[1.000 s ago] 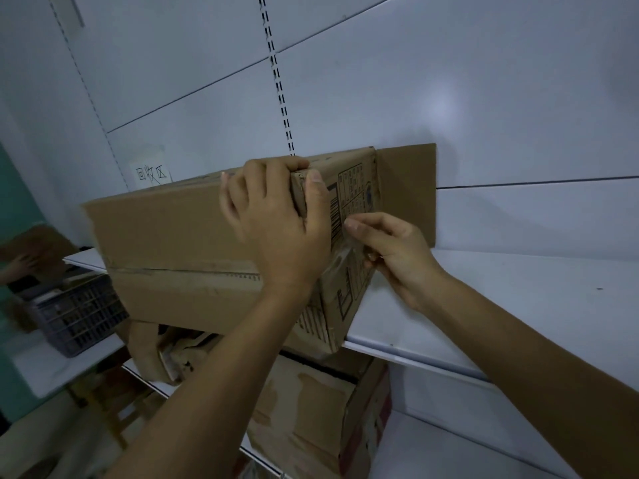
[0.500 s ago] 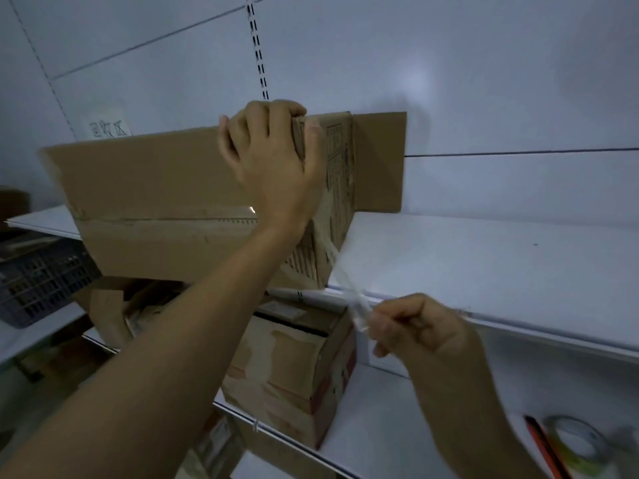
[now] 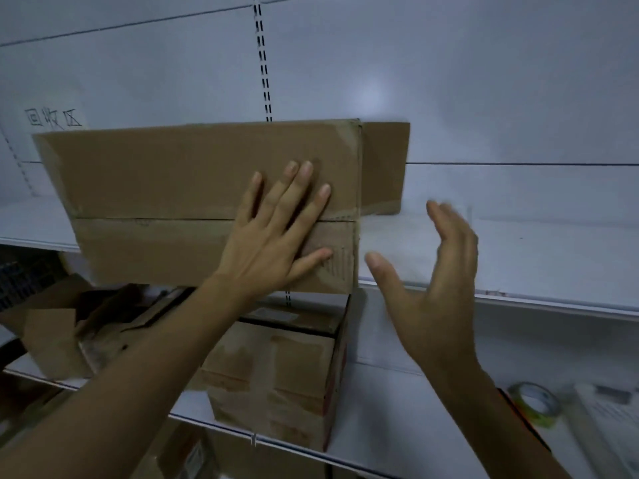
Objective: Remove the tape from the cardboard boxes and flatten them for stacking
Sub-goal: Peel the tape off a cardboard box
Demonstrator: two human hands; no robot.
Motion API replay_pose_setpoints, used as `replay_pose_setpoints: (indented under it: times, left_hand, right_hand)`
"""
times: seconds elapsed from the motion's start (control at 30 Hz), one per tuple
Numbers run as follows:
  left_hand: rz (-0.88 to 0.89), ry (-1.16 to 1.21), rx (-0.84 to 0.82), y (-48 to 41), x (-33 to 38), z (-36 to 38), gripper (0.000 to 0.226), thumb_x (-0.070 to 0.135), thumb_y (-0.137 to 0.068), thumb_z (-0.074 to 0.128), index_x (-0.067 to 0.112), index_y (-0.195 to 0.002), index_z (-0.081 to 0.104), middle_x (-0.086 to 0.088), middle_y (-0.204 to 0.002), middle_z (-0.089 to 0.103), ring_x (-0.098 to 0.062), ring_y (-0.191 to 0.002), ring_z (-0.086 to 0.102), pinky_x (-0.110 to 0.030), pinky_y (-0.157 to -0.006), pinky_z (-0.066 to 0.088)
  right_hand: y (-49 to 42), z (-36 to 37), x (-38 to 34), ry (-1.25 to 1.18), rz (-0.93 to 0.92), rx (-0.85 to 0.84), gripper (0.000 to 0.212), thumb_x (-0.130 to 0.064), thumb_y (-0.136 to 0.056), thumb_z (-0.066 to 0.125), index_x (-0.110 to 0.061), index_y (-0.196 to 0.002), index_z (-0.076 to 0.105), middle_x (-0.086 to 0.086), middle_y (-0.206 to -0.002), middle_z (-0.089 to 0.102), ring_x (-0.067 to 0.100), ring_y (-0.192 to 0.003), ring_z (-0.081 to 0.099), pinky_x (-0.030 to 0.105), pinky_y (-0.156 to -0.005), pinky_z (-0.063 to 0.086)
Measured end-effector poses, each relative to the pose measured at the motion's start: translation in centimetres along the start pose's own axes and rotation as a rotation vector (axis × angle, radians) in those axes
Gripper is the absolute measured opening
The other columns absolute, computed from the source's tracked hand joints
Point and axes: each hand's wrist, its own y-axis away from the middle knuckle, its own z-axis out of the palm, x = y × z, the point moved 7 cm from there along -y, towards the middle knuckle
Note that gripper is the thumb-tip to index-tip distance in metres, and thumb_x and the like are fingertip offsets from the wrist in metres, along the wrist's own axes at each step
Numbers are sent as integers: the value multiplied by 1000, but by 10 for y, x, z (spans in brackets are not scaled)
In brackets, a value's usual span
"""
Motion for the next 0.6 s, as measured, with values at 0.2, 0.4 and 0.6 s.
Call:
replay_pose_setpoints:
  times: [0.2, 0.4, 0.6]
  left_hand:
    - [-21, 71, 101, 42, 1, 10, 73, 53, -96, 39, 13, -151, 12, -11, -159, -12, -24, -147, 0, -50, -116, 6]
    - [-100, 66, -8, 139, -52, 29, 68, 45, -92, 43, 28, -151, 14, -6, -160, 1, -25, -147, 5, -60, -113, 4]
    - [-160, 189, -122, 119, -39, 40, 71, 32, -87, 57, 22, -149, 24, -14, -157, 14, -32, -145, 12, -57, -113, 16]
  right_hand:
    - [-23, 46, -19, 398, -90, -157, 60, -35, -86, 66, -17, -139, 44, 0, -99, 67, 22, -99, 60, 45, -99, 41]
    - [-11, 34, -33, 868, -109, -20, 21, -20, -91, 62, -10, -73, 60, 8, -54, 60, 27, -47, 41, 33, -71, 32]
    - [6, 94, -66, 1204, -94, -277, 30, -2, -83, 40, -5, -107, 57, 7, -73, 64, 23, -60, 40, 33, -72, 25]
